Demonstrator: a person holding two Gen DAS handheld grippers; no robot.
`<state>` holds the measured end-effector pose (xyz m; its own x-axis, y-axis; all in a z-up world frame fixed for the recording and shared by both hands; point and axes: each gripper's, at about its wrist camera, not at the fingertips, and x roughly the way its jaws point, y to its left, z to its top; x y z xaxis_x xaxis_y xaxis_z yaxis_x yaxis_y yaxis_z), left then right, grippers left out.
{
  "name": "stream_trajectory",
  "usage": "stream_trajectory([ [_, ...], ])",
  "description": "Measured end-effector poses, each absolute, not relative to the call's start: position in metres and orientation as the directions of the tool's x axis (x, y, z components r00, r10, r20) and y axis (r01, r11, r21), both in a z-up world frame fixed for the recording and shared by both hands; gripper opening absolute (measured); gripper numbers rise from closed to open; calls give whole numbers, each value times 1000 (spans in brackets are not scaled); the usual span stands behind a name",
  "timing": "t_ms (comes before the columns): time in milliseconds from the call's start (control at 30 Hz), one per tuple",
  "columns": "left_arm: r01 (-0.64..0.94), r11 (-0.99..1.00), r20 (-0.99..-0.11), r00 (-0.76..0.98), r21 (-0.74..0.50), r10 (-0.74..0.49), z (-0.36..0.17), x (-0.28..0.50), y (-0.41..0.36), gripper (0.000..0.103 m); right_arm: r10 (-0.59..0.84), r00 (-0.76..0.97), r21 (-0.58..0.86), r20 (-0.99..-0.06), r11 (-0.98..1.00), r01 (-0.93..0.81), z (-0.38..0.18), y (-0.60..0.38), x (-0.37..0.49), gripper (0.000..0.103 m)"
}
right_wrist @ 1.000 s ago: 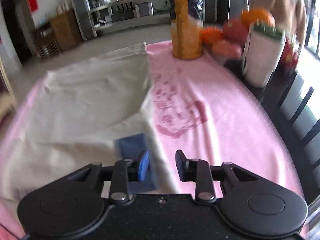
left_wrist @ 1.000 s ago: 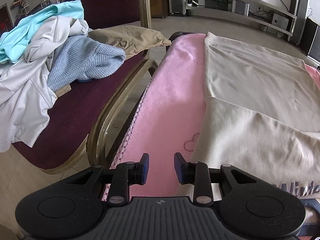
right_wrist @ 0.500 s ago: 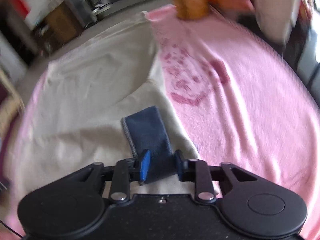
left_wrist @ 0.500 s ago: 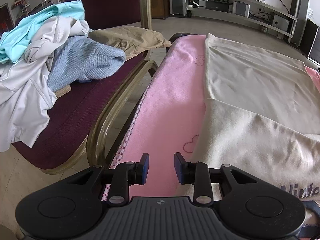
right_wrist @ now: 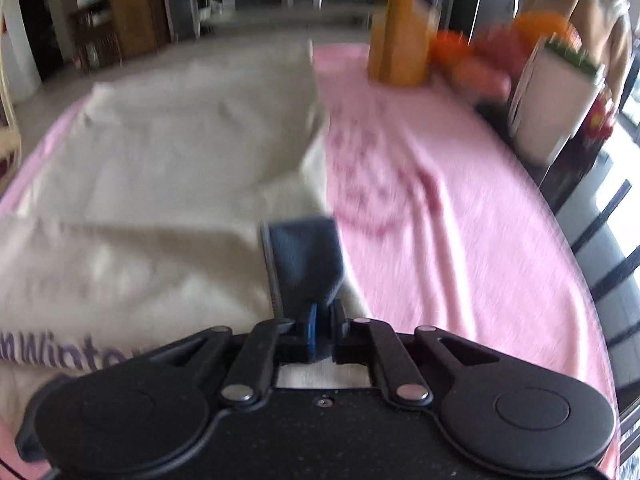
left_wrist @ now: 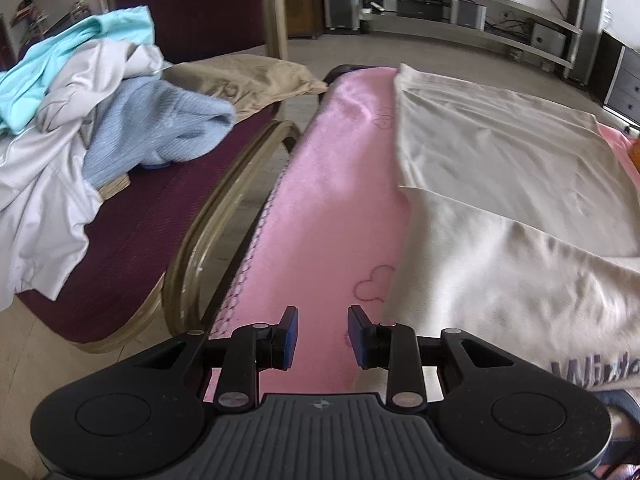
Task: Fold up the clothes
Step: 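Open the right tool and release the navy cuff onto the body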
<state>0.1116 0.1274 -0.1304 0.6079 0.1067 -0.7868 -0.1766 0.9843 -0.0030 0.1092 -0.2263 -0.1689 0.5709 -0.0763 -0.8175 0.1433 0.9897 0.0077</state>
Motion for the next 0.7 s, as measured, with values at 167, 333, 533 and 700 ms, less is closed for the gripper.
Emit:
stream_trajectory([
  [167, -69, 987, -752, 656, -144, -64, -123, 111, 120, 19, -68, 582, 55, -810, 980, 192, -157, -234, 99, 37],
  [333, 40, 988, -771, 621, -148, -141, -131, 121, 95, 15, 297, 606, 442, -738, 891, 103, -158, -247, 104, 37],
  [533, -33, 998, -841, 538, 45, 56, -156, 139, 97, 15, 456, 569, 606, -685, 790, 96, -167, -256, 112, 44],
  [700, -160, 985, -834, 535, 57, 135, -151, 133, 114, 13, 390, 590, 544, -707, 833, 101, -162, -259, 107, 47],
])
